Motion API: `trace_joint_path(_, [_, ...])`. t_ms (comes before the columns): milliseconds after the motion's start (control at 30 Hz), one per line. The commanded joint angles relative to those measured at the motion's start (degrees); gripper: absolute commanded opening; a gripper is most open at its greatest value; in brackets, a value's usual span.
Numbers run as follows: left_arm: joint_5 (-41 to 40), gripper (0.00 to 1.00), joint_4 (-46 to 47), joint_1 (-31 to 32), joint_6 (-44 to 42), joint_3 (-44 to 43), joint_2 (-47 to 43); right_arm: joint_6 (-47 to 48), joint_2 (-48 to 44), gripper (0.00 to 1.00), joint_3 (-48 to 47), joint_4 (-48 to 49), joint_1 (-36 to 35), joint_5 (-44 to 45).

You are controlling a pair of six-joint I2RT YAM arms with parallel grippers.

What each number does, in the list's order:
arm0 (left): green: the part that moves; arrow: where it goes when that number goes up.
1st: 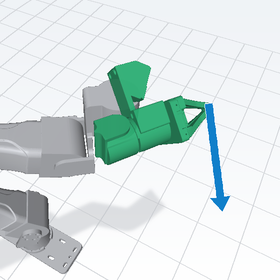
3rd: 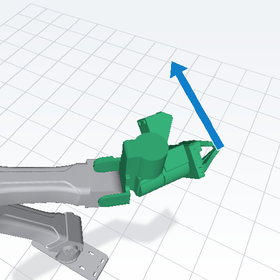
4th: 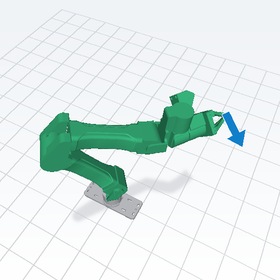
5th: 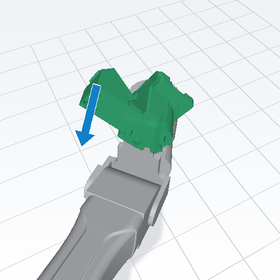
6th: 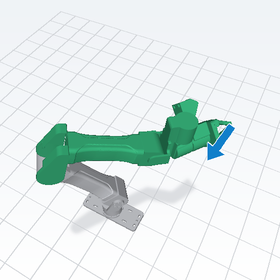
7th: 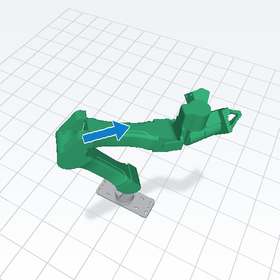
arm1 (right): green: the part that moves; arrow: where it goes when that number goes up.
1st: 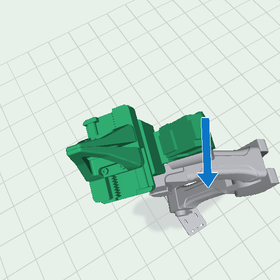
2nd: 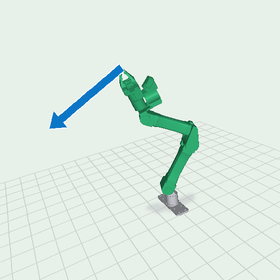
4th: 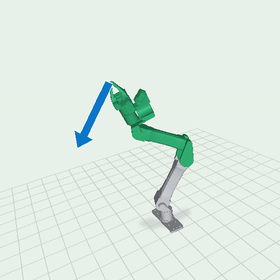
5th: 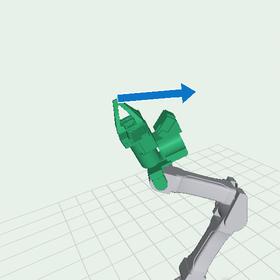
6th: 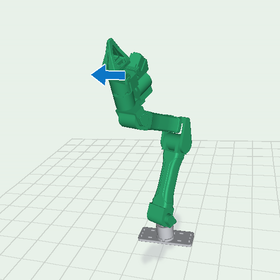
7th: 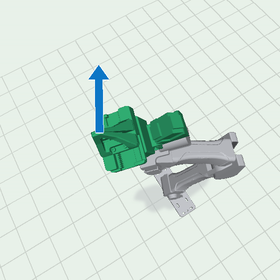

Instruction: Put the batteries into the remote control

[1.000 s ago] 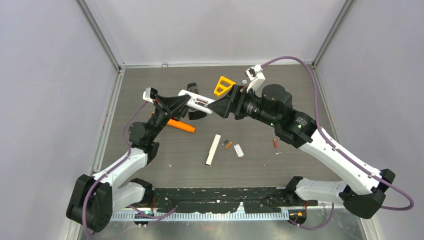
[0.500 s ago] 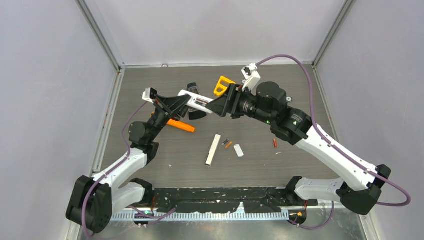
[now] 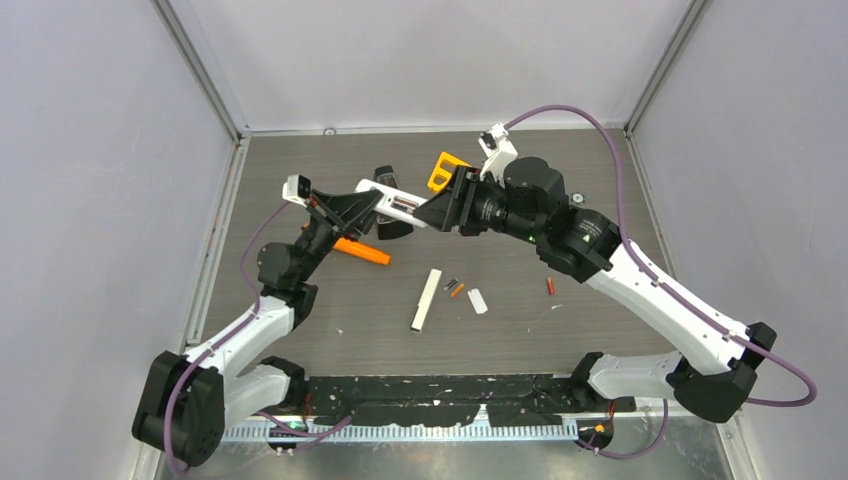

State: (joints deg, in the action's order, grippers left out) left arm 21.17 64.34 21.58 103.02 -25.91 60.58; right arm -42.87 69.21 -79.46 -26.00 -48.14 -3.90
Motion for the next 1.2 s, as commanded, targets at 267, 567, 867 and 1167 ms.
trace_joint_path(267, [7.14, 0.00, 5.83, 0.52, -4.87, -5.03, -2.82, -0.51, 4.05, 0.44, -3.70, -5.65, 0.53, 3.55])
trace_joint_path(567, [8.21, 0.00, 5.56, 0.48, -6.78, -4.77, -3.14, -1.66, 5.00, 0.28, -3.30, -6.56, 0.96, 3.73])
trace_joint_path(867, [4.00, 0.00, 0.31, 0.30, -9.73, -2.77, -5.22, -2.43, 2.39, 0.49, -1.12, -6.07, 2.25, 3.72])
trace_joint_path(1167, [1.44, 0.00, -8.02, -0.40, -13.43, -2.28, -8.64, -1.57, 1.19, 0.65, -1.13, -7.09, 2.46, 5.42])
